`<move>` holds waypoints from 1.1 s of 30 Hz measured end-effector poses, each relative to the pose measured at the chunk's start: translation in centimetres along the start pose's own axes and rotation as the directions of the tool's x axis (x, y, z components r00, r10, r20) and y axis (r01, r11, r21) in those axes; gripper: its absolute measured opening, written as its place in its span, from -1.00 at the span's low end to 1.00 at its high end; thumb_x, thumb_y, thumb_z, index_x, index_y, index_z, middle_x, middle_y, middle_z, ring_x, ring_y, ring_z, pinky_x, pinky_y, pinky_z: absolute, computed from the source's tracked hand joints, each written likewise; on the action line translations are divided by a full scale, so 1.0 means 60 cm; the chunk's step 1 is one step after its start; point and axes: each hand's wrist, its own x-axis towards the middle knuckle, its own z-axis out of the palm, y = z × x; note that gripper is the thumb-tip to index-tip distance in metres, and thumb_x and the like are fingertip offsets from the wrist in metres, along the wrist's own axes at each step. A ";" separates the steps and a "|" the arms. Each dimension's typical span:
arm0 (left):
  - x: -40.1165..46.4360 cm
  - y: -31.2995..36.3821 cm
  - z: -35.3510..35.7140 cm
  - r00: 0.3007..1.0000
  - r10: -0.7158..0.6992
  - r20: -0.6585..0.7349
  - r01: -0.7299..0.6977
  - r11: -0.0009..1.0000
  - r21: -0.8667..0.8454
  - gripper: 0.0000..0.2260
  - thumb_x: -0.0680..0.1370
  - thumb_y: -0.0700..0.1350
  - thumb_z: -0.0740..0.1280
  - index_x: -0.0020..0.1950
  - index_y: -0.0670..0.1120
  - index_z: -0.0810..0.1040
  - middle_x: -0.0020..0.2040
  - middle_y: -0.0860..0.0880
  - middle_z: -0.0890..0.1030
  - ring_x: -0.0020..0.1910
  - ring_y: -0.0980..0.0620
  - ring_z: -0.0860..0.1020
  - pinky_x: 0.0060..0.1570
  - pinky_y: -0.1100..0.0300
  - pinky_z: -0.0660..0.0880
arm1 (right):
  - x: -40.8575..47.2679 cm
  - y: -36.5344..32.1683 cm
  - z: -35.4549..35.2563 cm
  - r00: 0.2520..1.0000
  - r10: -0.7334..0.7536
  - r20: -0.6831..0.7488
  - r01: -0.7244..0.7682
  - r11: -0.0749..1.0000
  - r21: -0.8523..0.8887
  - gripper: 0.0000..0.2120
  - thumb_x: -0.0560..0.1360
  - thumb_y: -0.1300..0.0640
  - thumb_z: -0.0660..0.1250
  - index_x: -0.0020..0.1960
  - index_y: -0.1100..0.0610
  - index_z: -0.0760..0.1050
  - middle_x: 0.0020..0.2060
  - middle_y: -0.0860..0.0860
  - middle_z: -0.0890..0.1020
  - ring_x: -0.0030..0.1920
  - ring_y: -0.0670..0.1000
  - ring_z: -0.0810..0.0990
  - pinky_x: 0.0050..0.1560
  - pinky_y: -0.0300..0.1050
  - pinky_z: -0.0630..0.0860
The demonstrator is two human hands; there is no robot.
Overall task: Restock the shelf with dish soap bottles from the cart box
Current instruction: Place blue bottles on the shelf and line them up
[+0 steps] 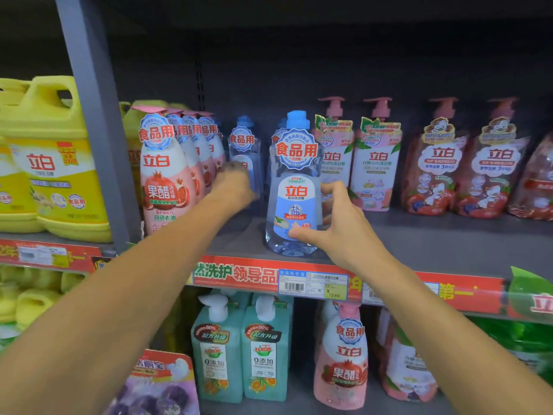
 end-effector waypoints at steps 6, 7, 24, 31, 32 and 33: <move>-0.124 -0.040 -0.012 0.982 0.183 -0.050 -0.187 0.979 -0.077 -0.37 0.52 0.24 0.33 0.40 -0.16 0.34 0.30 -0.19 0.47 0.23 -0.26 0.50 0.15 -0.08 0.48 | 0.000 0.004 -0.003 1.000 0.021 -0.011 -0.021 1.000 -0.012 -0.38 0.34 0.06 0.63 0.22 0.00 0.31 -0.06 -0.23 0.58 -0.20 -0.33 0.54 -0.29 -0.46 0.43; -0.147 -0.047 -0.009 0.979 0.194 -0.068 -0.199 0.975 -0.094 -0.40 0.54 0.26 0.27 0.40 -0.14 0.36 0.28 -0.16 0.49 0.22 -0.24 0.51 0.15 -0.09 0.48 | 0.000 0.002 -0.004 1.000 0.018 -0.019 -0.019 1.000 -0.024 -0.38 0.33 0.05 0.63 0.22 0.01 0.32 -0.03 -0.20 0.60 -0.19 -0.33 0.55 -0.29 -0.44 0.42; -0.247 -0.084 0.035 0.967 0.171 -0.189 -0.164 0.985 0.050 -0.38 0.58 0.28 -0.13 -0.03 -0.07 0.60 -0.10 -0.02 0.65 -0.20 -0.04 0.60 -0.23 0.05 0.52 | -0.029 -0.030 0.032 0.976 0.028 -0.216 -0.067 0.982 -0.176 -0.33 0.32 -0.04 0.63 0.16 0.06 0.23 0.11 0.04 0.59 0.12 0.12 0.58 -0.03 -0.05 0.44; -0.245 -0.087 0.040 0.954 0.192 -0.230 -0.182 0.981 0.065 -0.35 0.55 0.28 -0.18 -0.04 -0.06 0.61 -0.06 -0.01 0.65 -0.19 -0.04 0.60 -0.28 0.10 0.47 | 0.017 -0.032 0.043 0.984 0.070 -0.163 -0.101 0.977 -0.188 -0.29 0.31 0.03 0.65 0.21 0.19 0.26 0.10 0.11 0.56 0.13 0.18 0.58 0.05 0.08 0.52; -0.245 -0.088 0.041 0.953 0.194 -0.234 -0.183 0.981 0.071 -0.35 0.55 0.28 -0.19 -0.06 -0.06 0.60 -0.07 -0.02 0.65 -0.19 -0.05 0.60 -0.29 0.10 0.45 | 0.025 -0.031 0.046 0.985 0.076 -0.157 -0.105 0.976 -0.189 -0.30 0.32 0.04 0.64 0.22 0.20 0.25 0.09 0.11 0.54 0.13 0.18 0.57 0.00 0.02 0.48; -0.244 -0.089 0.041 0.951 0.196 -0.239 -0.183 0.980 0.075 -0.35 0.55 0.27 -0.19 -0.07 -0.06 0.59 -0.07 -0.02 0.64 -0.20 -0.05 0.60 -0.31 0.11 0.42 | 0.032 -0.030 0.048 0.985 0.079 -0.152 -0.108 0.975 -0.194 -0.30 0.33 0.05 0.63 0.23 0.21 0.25 0.11 0.13 0.53 0.15 0.19 0.55 -0.04 -0.02 0.44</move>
